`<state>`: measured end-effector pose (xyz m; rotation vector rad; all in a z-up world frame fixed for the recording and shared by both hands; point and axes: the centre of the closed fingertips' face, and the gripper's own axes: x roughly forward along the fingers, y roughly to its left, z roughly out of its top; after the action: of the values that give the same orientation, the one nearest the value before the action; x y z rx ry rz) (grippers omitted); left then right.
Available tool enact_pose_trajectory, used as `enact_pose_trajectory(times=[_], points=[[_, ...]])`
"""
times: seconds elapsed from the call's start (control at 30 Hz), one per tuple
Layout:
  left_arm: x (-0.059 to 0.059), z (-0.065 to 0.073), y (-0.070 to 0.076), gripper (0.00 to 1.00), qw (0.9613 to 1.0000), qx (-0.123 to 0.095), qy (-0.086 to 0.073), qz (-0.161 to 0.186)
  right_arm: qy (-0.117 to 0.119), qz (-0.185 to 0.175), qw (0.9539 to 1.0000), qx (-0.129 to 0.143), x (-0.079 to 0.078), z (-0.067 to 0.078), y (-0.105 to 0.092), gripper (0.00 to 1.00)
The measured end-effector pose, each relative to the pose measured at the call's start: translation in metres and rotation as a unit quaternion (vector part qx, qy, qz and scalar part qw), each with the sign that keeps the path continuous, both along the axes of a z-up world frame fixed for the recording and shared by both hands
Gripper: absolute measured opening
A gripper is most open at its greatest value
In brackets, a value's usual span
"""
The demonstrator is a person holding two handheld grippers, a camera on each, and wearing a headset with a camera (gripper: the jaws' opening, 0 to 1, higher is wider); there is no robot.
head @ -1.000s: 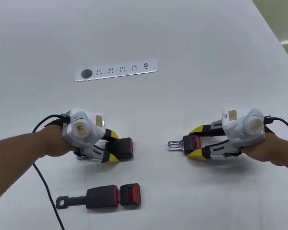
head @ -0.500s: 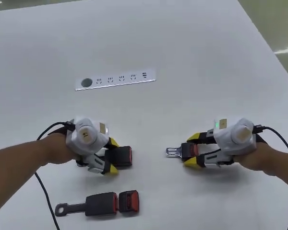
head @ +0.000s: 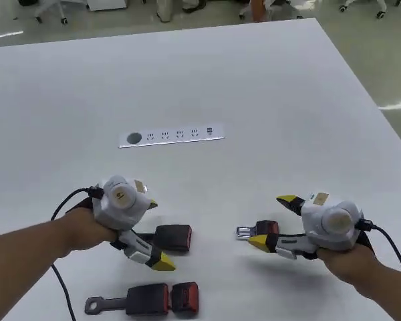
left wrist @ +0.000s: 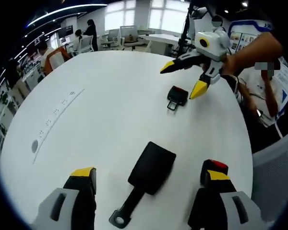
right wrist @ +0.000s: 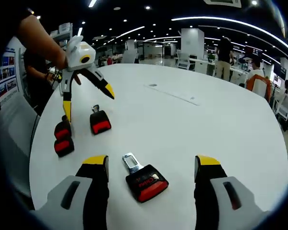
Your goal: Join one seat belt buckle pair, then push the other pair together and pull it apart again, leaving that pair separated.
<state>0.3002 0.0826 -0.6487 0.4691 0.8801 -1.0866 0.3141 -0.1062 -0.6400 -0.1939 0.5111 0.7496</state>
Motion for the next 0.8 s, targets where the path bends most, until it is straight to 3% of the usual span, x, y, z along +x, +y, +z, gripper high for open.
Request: enact_pose_trajectory(times=[0.07,0.1,0.2,0.27,0.47,0.53,0.6,0.7,0.8], points=[[0.005,0.006,0.006,1.00,0.9994,-0.020,-0.017,0.024,-0.007,-0.024,0.9997,0.003,0.000,0.008,0.000,0.78],[0.003,0.017,0.009,1.00,0.9986,-0.030,-0.015,0.042,-0.007,-0.035,0.9993,0.009,-0.001,0.012,0.000,0.79],[0.002,0.018,0.024,1.00,0.9971,-0.027,-0.020,0.068,-0.014,-0.074,0.9968,0.026,0.001,0.021,-0.001,0.83],[-0.003,0.027,0.029,1.00,0.9944,-0.038,-0.018,0.096,-0.002,-0.094,0.9948,0.041,0.000,0.021,-0.001,0.83],[-0.011,0.045,0.047,1.00,0.9844,-0.071,-0.035,0.157,-0.027,-0.107,0.9933,0.034,-0.014,0.040,0.005,0.89],[-0.017,0.052,0.052,1.00,0.9786,-0.090,-0.037,0.181,-0.027,-0.112,0.9927,0.036,-0.020,0.045,0.006,0.90],[-0.024,0.051,0.057,1.00,0.9754,-0.101,-0.037,0.192,-0.030,-0.114,0.9925,0.032,-0.025,0.048,0.006,0.90],[-0.036,0.052,0.064,1.00,0.9743,-0.104,-0.041,0.195,-0.035,-0.118,0.9919,0.032,-0.032,0.053,0.007,0.92],[-0.050,0.057,0.072,1.00,0.9684,-0.117,-0.043,0.216,-0.040,-0.124,0.9909,0.033,-0.042,0.064,0.009,0.93]])
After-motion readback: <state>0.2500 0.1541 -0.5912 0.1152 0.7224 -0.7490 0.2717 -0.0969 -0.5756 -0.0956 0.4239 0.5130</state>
